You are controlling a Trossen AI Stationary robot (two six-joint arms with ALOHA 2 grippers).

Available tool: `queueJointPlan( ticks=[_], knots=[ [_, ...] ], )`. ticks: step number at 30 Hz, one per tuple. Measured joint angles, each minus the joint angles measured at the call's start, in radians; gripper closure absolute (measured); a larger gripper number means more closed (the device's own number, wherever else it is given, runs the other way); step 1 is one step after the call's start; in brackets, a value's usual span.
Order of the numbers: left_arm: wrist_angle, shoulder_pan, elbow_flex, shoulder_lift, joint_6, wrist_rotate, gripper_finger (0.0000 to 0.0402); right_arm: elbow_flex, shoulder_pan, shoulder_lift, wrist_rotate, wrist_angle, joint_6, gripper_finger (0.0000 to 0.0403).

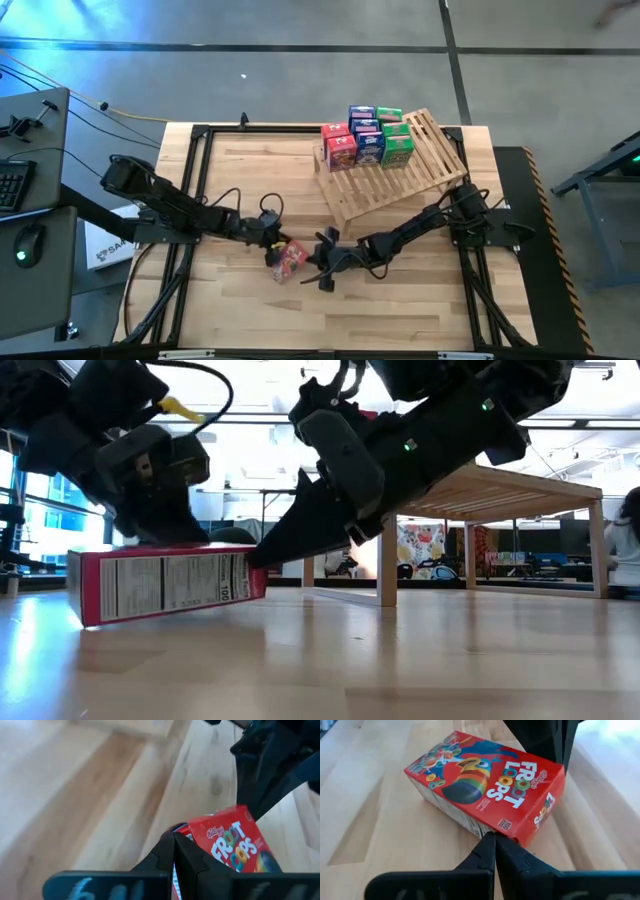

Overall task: Stack cereal on shelf
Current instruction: Put the red cereal box on the shelf aligned with the other red cereal boxes

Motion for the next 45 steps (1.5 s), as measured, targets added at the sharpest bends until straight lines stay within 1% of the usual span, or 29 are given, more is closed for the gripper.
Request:
queueJointPlan(
  ticks=[4, 10, 13, 18, 24, 30, 33, 38, 41, 45],
  knots=[
    [0.003, 0.0, 0.0, -0.041, 0.058, -0.052, 0.0401, 0.0, 0.001, -0.021, 0.047, -0.002, -0.055, 0.0403],
    [0.009, -0.02, 0.001, -0.112, 0.147, -0.147, 0.0401, 0.0, 0.005, -0.096, 0.119, -0.01, -0.175, 0.0403],
    [0.011, -0.052, 0.001, -0.132, 0.196, -0.228, 0.0401, 0.0, 0.005, -0.118, 0.132, -0.024, -0.238, 0.0403],
    [0.013, -0.115, 0.002, -0.135, 0.259, -0.366, 0.0401, 0.0, 0.003, -0.12, 0.137, -0.033, -0.347, 0.0403],
    [0.031, -0.189, 0.003, -0.116, 0.3, -0.517, 0.0401, 0.0, 0.002, -0.12, 0.153, -0.04, -0.493, 0.0403],
    [0.061, -0.273, 0.003, -0.069, 0.327, -0.653, 0.0401, 0.0, 0.002, -0.12, 0.136, -0.04, -0.602, 0.0402],
    [0.098, -0.318, 0.003, -0.033, 0.35, -0.72, 0.0401, 0.0, 0.003, -0.12, 0.13, -0.04, -0.652, 0.0402],
    [0.201, -0.39, 0.003, 0.016, 0.438, -0.845, 0.0401, 0.0, 0.003, -0.119, 0.104, -0.021, -0.705, 0.0402],
    [0.257, -0.415, 0.003, 0.032, 0.498, -0.876, 0.0401, 0.0, 0.004, -0.119, 0.084, -0.011, -0.745, 0.0402],
    [0.272, -0.436, 0.003, 0.044, 0.528, -0.912, 0.0401, 0.018, 0.011, -0.118, 0.09, -0.031, -0.805, 0.0402]
  ],
)
